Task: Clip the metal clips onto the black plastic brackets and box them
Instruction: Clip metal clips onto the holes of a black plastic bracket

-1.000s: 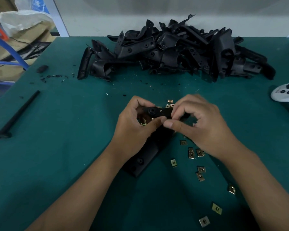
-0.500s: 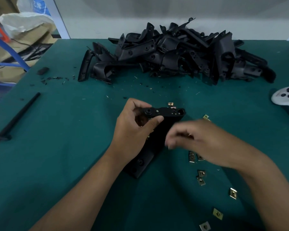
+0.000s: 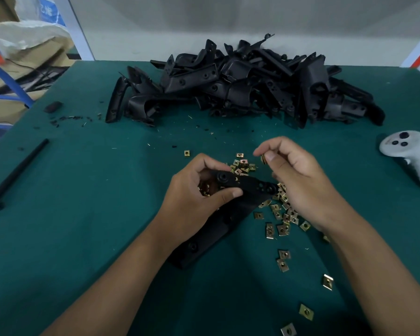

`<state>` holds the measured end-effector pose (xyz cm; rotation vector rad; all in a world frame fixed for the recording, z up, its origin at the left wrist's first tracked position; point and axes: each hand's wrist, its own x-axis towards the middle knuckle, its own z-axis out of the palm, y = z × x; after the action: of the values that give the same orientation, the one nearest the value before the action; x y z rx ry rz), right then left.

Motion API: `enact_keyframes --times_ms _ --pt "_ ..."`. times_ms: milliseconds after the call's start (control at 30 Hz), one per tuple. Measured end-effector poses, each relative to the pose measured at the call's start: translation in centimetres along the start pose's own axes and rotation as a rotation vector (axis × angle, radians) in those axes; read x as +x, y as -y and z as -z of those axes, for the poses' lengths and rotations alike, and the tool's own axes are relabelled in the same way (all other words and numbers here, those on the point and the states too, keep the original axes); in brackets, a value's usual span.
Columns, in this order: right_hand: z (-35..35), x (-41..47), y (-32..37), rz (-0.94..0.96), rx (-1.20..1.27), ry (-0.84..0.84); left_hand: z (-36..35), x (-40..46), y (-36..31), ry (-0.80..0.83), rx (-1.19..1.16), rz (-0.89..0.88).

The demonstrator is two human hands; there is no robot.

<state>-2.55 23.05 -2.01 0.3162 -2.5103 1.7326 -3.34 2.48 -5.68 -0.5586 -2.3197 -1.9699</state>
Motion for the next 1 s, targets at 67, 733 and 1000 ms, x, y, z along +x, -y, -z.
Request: enact_keyframes --times_ms 67,733,1000 --pt "-0.2 0.3 -0.4 -0.083 0.072 -0.031 0.0 0.0 0.0 0.003 0.008 0.003" --pt "1.0 1.4 -1.1 -0.542 0.778 -0.011 0.0 -0.1 -0.1 -0.001 0.023 0.013" --pt "0.7 1.2 -1.6 -0.444 0.609 -0.019 0.1 -0.2 -0.2 0.007 0.021 0.019"
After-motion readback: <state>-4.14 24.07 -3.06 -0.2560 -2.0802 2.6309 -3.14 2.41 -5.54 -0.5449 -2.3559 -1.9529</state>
